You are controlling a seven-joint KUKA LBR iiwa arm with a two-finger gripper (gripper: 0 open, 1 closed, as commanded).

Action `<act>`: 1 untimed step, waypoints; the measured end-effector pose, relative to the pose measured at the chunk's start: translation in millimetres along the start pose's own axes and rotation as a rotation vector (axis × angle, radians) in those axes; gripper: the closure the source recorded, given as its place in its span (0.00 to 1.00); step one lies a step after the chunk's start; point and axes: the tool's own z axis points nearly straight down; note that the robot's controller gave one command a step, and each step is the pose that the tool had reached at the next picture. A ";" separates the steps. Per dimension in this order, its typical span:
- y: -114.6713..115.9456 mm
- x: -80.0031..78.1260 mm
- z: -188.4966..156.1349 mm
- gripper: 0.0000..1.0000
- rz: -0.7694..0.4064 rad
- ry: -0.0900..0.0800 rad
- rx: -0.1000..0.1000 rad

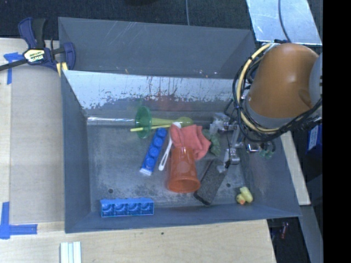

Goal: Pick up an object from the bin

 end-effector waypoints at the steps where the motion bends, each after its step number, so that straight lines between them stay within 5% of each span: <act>1: 0.0 -1.7 -3.4 0.00 -0.001 -0.007 0.000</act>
Offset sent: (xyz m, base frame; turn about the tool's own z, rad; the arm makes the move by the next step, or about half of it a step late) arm 0.0069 0.0071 -0.1095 0.1374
